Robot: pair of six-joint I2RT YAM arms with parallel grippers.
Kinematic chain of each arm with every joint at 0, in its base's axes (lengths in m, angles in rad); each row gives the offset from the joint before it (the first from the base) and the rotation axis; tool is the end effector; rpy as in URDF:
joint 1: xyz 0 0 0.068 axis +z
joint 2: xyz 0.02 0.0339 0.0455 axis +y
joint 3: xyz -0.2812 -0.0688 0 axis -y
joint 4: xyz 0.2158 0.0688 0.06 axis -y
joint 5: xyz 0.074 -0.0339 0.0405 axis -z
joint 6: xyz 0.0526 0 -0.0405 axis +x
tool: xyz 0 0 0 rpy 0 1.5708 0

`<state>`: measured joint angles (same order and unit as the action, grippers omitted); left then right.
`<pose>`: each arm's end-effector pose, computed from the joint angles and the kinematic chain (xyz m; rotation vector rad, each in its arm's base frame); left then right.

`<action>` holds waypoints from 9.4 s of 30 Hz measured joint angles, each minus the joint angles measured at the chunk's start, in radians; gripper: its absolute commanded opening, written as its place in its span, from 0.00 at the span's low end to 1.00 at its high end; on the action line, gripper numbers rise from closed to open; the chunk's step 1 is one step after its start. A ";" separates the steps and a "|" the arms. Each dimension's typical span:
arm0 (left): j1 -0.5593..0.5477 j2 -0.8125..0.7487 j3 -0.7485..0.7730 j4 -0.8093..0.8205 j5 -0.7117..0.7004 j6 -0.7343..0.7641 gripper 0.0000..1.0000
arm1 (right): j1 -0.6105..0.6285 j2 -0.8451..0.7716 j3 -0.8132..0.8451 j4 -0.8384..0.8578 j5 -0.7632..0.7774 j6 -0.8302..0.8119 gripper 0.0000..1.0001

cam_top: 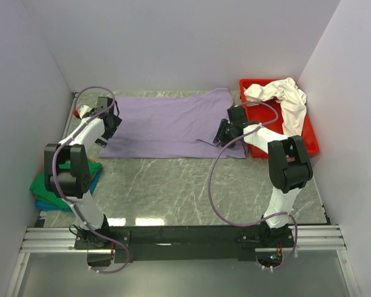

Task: Fold and stack the t-shirts
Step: Fold the tshirt

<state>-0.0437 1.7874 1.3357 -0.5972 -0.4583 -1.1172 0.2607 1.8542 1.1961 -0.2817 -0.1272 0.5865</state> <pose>0.3619 0.0075 0.2429 -1.3898 2.0360 0.1196 0.3659 0.1045 0.1971 0.3645 2.5478 0.4946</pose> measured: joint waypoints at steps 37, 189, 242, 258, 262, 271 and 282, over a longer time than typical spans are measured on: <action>-0.098 -0.325 -0.314 0.187 0.312 0.043 0.93 | 0.053 0.206 0.299 0.002 -0.011 0.093 0.01; 0.186 -0.481 -0.488 0.132 0.104 -0.040 0.01 | -0.091 -0.524 -0.350 -0.089 0.285 0.028 0.00; -0.086 -0.589 -0.584 0.132 0.193 -0.006 0.75 | 0.154 -0.307 -0.418 0.060 0.242 0.161 0.45; -0.098 -0.585 -0.629 0.166 0.196 -0.010 0.74 | 0.096 -0.312 -0.441 0.097 0.202 0.168 0.46; -0.098 -0.585 -0.629 0.166 0.196 -0.010 0.75 | 0.075 -0.312 -0.422 0.034 0.228 0.166 0.45; -0.098 -0.584 -0.629 0.166 0.192 -0.010 0.75 | 0.014 -0.313 -0.409 -0.018 0.240 0.156 0.45; -0.098 -0.476 -0.587 0.139 0.144 -0.053 0.70 | 0.042 -0.315 -0.362 -0.087 0.244 0.104 0.45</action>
<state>-0.1421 1.3117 0.7486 -0.4583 -0.3145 -1.1702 0.3023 1.5394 0.8341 -0.3683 0.1169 0.6907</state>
